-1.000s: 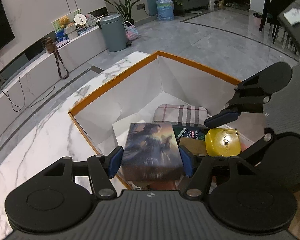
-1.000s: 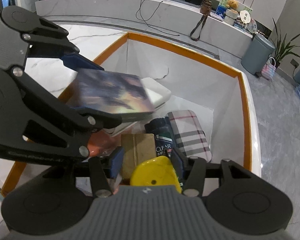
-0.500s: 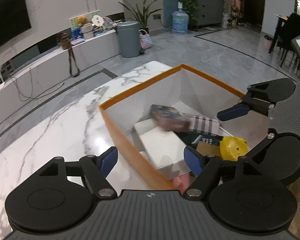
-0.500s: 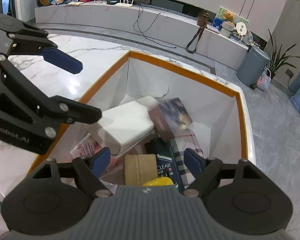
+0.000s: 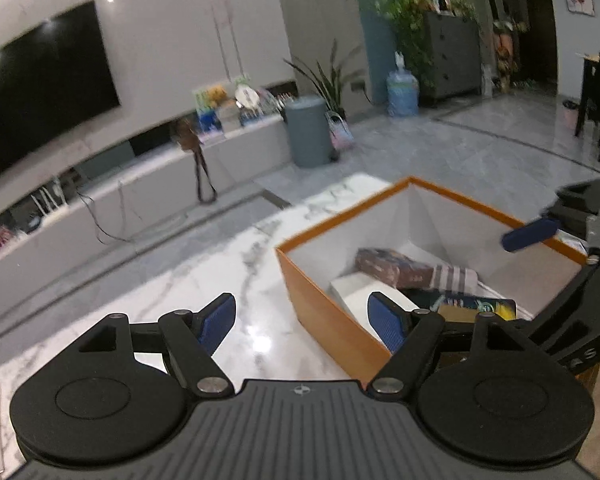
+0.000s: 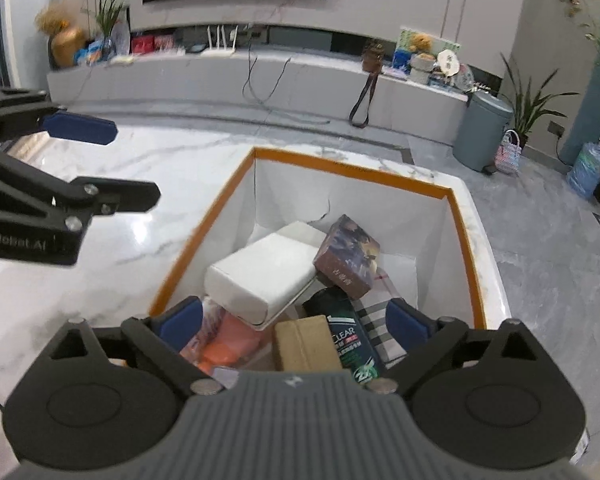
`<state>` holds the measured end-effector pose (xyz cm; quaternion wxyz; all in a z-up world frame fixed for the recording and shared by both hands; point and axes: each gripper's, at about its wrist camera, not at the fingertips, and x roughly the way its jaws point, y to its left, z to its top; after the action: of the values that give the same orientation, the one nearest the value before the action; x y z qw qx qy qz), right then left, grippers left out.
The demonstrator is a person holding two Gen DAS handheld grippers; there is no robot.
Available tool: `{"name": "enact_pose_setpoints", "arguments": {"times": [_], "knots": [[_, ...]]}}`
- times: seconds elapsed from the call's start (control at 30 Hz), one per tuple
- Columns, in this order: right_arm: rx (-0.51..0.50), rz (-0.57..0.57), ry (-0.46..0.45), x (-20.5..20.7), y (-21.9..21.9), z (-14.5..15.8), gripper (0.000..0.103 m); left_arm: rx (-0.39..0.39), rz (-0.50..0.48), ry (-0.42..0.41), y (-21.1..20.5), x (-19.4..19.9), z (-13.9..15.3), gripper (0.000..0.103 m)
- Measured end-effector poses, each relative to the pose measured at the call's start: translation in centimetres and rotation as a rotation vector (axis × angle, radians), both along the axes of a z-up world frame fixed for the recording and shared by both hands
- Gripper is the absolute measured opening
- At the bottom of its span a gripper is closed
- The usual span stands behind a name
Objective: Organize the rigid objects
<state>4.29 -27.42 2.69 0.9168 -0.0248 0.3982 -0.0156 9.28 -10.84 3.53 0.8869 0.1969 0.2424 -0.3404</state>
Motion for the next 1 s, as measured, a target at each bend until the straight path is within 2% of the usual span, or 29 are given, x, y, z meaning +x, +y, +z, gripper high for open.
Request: {"name": "enact_pose_setpoints", "arguments": {"times": [0.17, 0.23, 0.33, 0.43, 0.5, 0.63, 0.73, 1.0], "knots": [[-0.004, -0.028, -0.068, -3.0, 0.3, 1.0, 0.1, -0.006, 0.041, 0.004, 1.6, -1.6, 1.5, 0.089], [0.007, -0.038, -0.086, -4.0, 0.4, 1.3, 0.1, -0.024, 0.058, 0.021, 2.5, -2.3, 2.1, 0.094], [0.012, -0.061, -0.127, -5.6, 0.7, 1.5, 0.1, -0.041, 0.131, 0.026, 3.6, -3.7, 2.6, 0.095], [0.003, -0.074, -0.18, -7.4, 1.1, 1.8, 0.101, -0.102, 0.21, 0.014, 4.7, -5.4, 2.8, 0.097], [0.0, -0.086, -0.21, -8.3, 1.4, 1.8, 0.1, -0.143, 0.261, 0.021, 5.2, -6.6, 2.6, 0.102], [0.007, -0.092, -0.262, -9.9, 2.2, 1.8, 0.101, -0.194, 0.366, 0.024, 5.8, -8.8, 1.2, 0.103], [0.013, -0.089, -0.286, -10.5, 2.7, 1.9, 0.101, -0.188, 0.411, 0.024, 5.8, -9.7, 0.1, 0.103], [0.065, -0.145, -0.301, -11.9, 3.5, 0.4, 0.101, -0.204, 0.546, 0.136, 6.5, -11.0, -2.8, 0.103]]}}
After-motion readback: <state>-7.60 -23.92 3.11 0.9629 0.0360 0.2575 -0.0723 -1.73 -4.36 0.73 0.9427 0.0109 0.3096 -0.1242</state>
